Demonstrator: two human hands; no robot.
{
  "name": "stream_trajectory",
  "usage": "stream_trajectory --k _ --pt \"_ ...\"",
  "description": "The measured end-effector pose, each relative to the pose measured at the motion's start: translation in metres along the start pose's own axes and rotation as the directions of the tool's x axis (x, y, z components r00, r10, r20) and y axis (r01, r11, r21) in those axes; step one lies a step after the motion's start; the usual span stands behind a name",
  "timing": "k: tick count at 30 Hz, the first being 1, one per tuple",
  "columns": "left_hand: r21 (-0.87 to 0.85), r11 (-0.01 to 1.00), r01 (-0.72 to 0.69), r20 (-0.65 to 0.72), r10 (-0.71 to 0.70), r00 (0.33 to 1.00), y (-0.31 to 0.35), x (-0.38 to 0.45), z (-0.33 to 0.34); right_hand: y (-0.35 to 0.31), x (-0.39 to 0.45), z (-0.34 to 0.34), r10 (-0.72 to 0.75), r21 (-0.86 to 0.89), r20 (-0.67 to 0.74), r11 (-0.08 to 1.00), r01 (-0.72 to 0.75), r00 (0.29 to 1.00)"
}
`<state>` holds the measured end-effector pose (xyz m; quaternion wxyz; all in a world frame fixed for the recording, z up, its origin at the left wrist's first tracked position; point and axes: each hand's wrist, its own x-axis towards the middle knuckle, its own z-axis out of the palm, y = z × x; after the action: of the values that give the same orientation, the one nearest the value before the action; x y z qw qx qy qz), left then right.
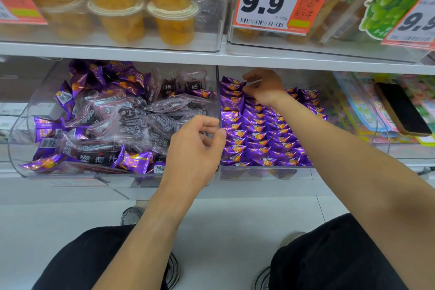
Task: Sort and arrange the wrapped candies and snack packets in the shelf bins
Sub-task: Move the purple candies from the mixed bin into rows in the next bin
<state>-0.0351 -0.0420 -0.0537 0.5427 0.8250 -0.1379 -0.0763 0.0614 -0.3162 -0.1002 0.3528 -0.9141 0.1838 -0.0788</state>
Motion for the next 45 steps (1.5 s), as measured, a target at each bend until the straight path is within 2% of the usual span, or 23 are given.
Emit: stream_trajectory --k 7,13,18,20,26,29,32,36,45 --pt "0.012 1.000 -0.012 0.006 0.012 1.000 0.002 -0.001 -0.001 0.002 0.011 0.007 0.006 -0.001 -0.050 1.000 -0.006 0.999" --pt "0.016 1.000 -0.012 0.006 0.012 1.000 0.002 -0.001 -0.002 -0.005 0.012 0.011 0.035 0.066 -0.066 0.997 -0.030 0.997" --pt "0.013 1.000 -0.010 0.004 0.010 1.000 0.002 -0.001 -0.001 -0.006 0.010 0.017 0.121 0.176 -0.191 0.981 -0.088 0.974" --pt "0.022 1.000 -0.010 0.002 0.010 1.000 0.002 -0.001 -0.001 -0.006 0.010 0.019 0.124 0.146 -0.200 0.985 -0.096 0.972" --pt "0.022 1.000 -0.006 0.007 0.006 1.000 0.002 -0.001 -0.002 -0.006 0.008 0.014 0.083 0.026 -0.192 0.997 -0.079 0.978" --pt "0.023 1.000 -0.005 0.008 0.005 1.000 0.003 -0.001 -0.001 -0.005 0.003 0.011 0.077 0.082 -0.187 0.995 -0.062 0.979" --pt "0.024 1.000 -0.010 0.010 0.010 1.000 0.002 -0.001 -0.001 -0.005 -0.002 0.007 0.022 0.113 -0.100 0.993 -0.011 0.995" --pt "0.016 1.000 -0.010 0.010 0.010 1.000 0.002 -0.002 -0.001 -0.002 -0.005 0.006 -0.020 0.072 0.015 0.997 0.019 1.000" --pt "0.010 1.000 -0.009 0.015 0.009 1.000 0.001 -0.002 -0.002 -0.008 0.003 0.008 -0.025 -0.004 -0.004 1.000 0.025 1.000"
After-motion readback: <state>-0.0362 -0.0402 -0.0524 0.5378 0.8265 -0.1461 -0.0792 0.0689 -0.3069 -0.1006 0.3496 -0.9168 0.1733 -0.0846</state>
